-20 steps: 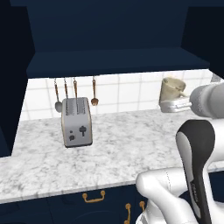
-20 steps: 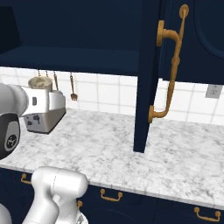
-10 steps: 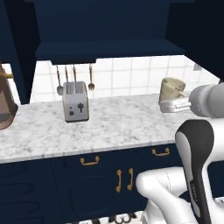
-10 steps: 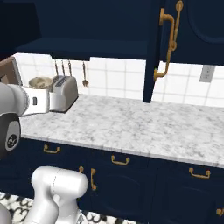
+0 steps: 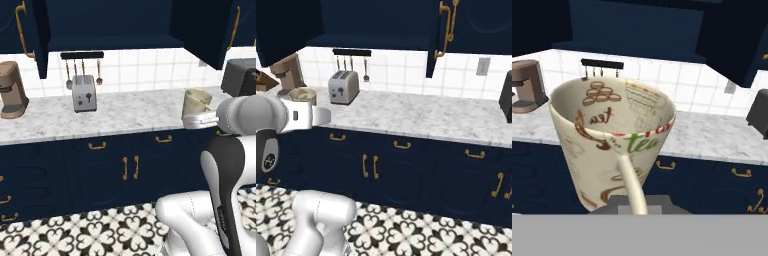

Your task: Gather all objects into one cabinet and sort the glasses and bowls to opposite sides.

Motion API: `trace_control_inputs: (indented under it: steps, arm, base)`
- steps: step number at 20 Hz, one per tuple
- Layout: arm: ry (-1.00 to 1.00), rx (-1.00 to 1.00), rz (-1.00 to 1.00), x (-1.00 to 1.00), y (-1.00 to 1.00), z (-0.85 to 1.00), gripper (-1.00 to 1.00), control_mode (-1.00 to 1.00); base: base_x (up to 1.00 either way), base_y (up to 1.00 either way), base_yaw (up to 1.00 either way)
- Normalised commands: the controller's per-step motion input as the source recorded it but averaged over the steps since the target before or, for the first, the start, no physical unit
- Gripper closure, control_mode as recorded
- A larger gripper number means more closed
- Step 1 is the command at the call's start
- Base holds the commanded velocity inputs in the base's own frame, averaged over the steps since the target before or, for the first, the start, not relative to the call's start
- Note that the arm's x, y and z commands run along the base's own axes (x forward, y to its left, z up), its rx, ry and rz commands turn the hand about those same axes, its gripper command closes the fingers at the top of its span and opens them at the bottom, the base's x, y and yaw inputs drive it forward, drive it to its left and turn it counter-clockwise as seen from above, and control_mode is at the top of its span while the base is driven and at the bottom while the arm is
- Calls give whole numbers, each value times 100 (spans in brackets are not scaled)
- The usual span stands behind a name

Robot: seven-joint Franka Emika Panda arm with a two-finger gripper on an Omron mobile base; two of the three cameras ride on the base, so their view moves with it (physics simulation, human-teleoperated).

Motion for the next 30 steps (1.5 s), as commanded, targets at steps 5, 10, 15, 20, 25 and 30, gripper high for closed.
trace_control_inputs:
  steps: [5,10,15,20,25,30]
  arm:
    - [0,0,0,0,0,0,100,100]
    - [0,0,0,0,0,0,100,100]
    - [0,0,0,0,0,0,100,100]
    - [0,0,0,0,0,0,100,100]
    - [0,0,0,0,0,0,100,100]
    - [0,0,0,0,0,0,100,100]
  base:
    - [-97,-27,-22]
    - [-56,-32,-44]
    - [0,-34,-58]
    - [5,-28,-57]
    - [10,-41,-55]
    - [3,-50,-48]
